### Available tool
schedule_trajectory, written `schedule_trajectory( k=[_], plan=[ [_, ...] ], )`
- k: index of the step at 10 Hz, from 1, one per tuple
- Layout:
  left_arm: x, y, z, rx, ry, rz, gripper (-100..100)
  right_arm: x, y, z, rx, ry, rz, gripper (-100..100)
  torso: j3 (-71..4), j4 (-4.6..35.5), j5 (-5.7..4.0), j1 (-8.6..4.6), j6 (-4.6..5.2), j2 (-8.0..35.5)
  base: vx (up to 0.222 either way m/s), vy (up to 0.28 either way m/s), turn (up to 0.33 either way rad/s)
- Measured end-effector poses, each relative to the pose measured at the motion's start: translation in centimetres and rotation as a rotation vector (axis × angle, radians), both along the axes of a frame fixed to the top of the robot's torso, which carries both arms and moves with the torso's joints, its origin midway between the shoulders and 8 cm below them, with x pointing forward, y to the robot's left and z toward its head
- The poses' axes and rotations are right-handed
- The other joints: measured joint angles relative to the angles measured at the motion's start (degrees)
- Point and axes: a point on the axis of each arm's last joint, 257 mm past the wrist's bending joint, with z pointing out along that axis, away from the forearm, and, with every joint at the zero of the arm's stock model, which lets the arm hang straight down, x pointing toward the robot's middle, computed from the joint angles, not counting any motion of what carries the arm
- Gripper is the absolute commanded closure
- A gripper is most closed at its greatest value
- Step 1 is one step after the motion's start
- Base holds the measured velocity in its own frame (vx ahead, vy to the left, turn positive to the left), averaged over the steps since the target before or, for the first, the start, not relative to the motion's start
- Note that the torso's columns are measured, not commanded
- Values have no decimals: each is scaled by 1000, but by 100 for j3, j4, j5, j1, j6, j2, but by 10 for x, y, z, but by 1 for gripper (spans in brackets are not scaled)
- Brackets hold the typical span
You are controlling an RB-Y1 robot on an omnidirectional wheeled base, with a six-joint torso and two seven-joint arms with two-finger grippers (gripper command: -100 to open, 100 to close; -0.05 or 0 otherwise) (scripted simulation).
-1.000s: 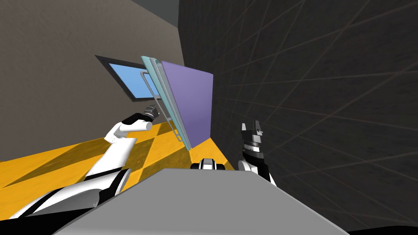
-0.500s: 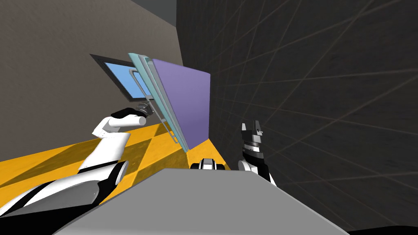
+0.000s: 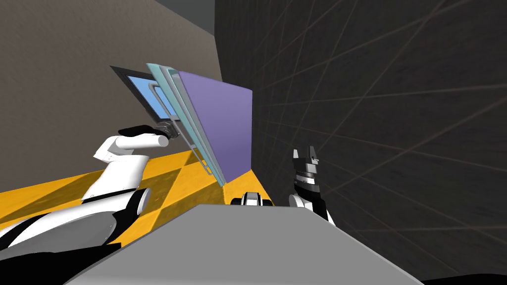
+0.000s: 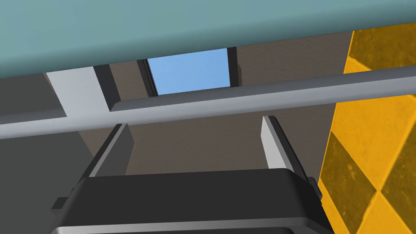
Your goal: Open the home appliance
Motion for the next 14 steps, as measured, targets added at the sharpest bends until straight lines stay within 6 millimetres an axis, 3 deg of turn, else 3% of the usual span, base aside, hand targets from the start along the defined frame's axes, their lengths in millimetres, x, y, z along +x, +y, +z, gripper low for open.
schedule_trajectory(
  k=[7, 9, 10, 11, 12, 14],
  plan=[
    [-21, 41, 38, -94, -15, 79, -100, 1, 2, -2, 1, 5, 4, 0, -41, -7, -18, -47, 34, -46, 48, -67, 10],
    [-22, 45, 15, -123, 14, 90, -100, 1, 2, -3, 2, 8, 6, 0, -27, -14, -1, 0, 10, -36, 15, 70, 99],
    [-23, 47, 7, -133, 27, 95, 100, 1, 2, -3, 2, 8, 6, 0, -20, -19, 3, -6, 21, -25, -21, 6, 46],
    [-24, 48, 7, -133, 27, 97, 100, 1, 2, -3, 2, 8, 6, 0, 1, -29, 24, -19, -1, -6, -67, 207, -47],
    [-21, 43, 10, -131, 22, 84, 100, 1, 2, -3, 2, 8, 6, 0, 25, -34, 68, 64, -18, 23, -84, 216, -41],
    [-16, 35, 7, -137, 31, 62, 100, 1, 2, -3, 1, 8, 6, 0, 11, -33, 68, 73, -11, 2, -90, 233, -52]
  ],
)
